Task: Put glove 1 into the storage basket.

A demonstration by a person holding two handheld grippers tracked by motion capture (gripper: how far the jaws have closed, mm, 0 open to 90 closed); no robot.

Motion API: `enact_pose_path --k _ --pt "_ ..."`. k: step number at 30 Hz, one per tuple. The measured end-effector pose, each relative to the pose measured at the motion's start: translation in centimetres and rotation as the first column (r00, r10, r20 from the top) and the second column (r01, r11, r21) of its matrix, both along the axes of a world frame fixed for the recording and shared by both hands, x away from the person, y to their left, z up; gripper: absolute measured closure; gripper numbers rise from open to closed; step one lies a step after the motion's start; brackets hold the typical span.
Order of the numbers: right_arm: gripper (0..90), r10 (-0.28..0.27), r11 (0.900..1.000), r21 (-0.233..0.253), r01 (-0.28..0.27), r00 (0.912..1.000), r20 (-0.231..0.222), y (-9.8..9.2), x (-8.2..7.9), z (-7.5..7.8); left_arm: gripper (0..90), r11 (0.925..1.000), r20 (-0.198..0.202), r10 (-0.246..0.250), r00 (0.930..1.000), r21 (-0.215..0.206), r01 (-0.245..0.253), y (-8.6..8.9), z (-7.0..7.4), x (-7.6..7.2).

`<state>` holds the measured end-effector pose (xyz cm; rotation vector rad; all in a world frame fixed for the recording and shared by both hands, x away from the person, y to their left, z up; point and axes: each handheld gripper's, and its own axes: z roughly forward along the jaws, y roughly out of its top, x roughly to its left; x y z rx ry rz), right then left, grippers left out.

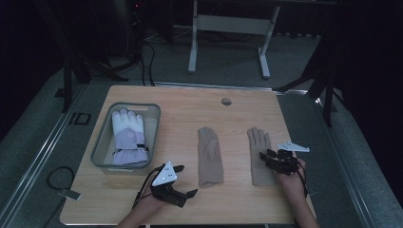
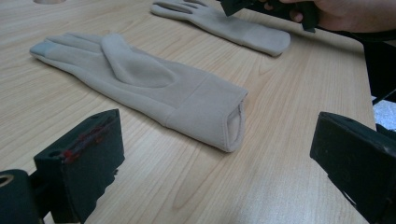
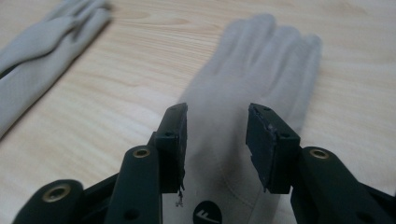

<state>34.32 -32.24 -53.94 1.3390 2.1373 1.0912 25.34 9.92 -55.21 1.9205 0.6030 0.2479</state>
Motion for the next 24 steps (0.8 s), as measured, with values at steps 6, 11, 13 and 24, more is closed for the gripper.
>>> enact_pose_path --k 6,11,13,24 --pt "56.3 0.071 0.996 -0.050 -0.072 0.9974 -0.010 -0.3 0.1 -0.5 2.8 0.9999 0.000 -0.005 1.0000 0.009 0.005 -0.2 -0.1 -0.1" --pt "52.5 0.103 0.994 -0.039 -0.104 0.9941 -0.034 -0.4 0.4 -1.6 2.8 1.0000 0.000 -0.005 1.0000 0.006 0.005 -0.2 0.0 -0.1" --pt "62.0 0.089 0.994 -0.066 -0.089 0.9960 -0.011 -0.3 0.1 -1.7 2.8 1.0000 -0.002 -0.006 1.0000 0.005 0.006 -0.1 0.0 0.0" --pt "84.4 -0.080 0.992 -0.103 0.079 0.9968 -0.003 1.7 -0.3 -0.4 2.8 0.9999 0.002 -0.005 1.0000 0.009 0.005 -0.2 0.0 -0.1"
